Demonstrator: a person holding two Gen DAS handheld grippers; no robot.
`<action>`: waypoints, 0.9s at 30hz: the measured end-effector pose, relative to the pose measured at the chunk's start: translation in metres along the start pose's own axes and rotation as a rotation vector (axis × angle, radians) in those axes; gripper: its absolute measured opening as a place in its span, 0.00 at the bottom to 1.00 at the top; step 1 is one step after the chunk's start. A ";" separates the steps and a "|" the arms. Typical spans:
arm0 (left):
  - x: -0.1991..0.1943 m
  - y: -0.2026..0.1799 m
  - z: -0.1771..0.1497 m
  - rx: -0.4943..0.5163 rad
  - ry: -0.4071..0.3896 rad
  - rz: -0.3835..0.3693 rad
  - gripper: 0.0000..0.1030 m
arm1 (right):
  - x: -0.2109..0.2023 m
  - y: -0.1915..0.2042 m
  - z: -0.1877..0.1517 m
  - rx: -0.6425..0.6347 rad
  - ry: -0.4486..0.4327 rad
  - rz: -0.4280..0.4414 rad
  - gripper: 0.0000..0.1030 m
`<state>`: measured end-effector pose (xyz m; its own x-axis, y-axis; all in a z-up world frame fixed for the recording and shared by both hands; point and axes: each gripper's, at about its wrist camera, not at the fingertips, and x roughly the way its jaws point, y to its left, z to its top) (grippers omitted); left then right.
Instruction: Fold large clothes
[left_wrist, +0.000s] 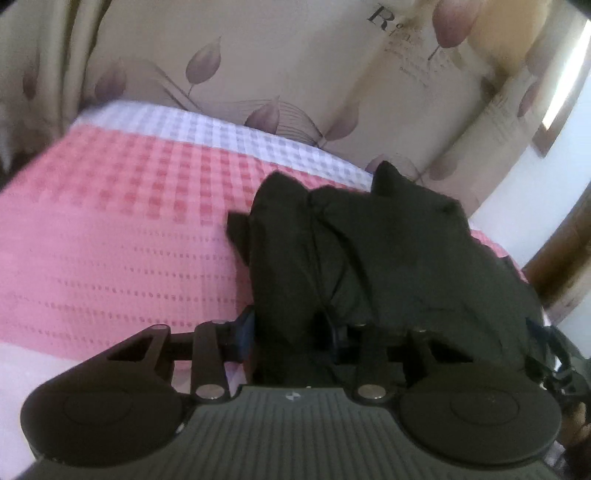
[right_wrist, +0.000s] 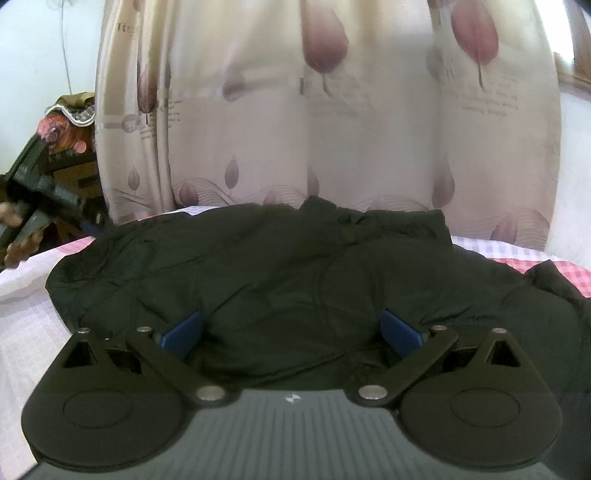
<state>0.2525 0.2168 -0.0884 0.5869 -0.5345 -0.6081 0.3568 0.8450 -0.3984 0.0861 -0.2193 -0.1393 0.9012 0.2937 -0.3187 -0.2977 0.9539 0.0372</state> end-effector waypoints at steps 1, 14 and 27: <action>0.000 0.006 -0.001 -0.028 -0.005 -0.025 0.36 | 0.000 0.000 0.000 0.000 0.001 -0.001 1.00; 0.039 0.033 0.006 -0.145 0.089 -0.274 0.41 | 0.000 0.006 -0.001 -0.010 0.012 -0.030 1.00; 0.003 0.059 -0.023 -0.255 0.066 -0.399 0.45 | 0.002 0.008 -0.001 -0.012 0.025 -0.040 1.00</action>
<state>0.2582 0.2648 -0.1296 0.3902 -0.8231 -0.4125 0.3506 0.5471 -0.7601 0.0856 -0.2107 -0.1406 0.9044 0.2538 -0.3431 -0.2656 0.9640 0.0128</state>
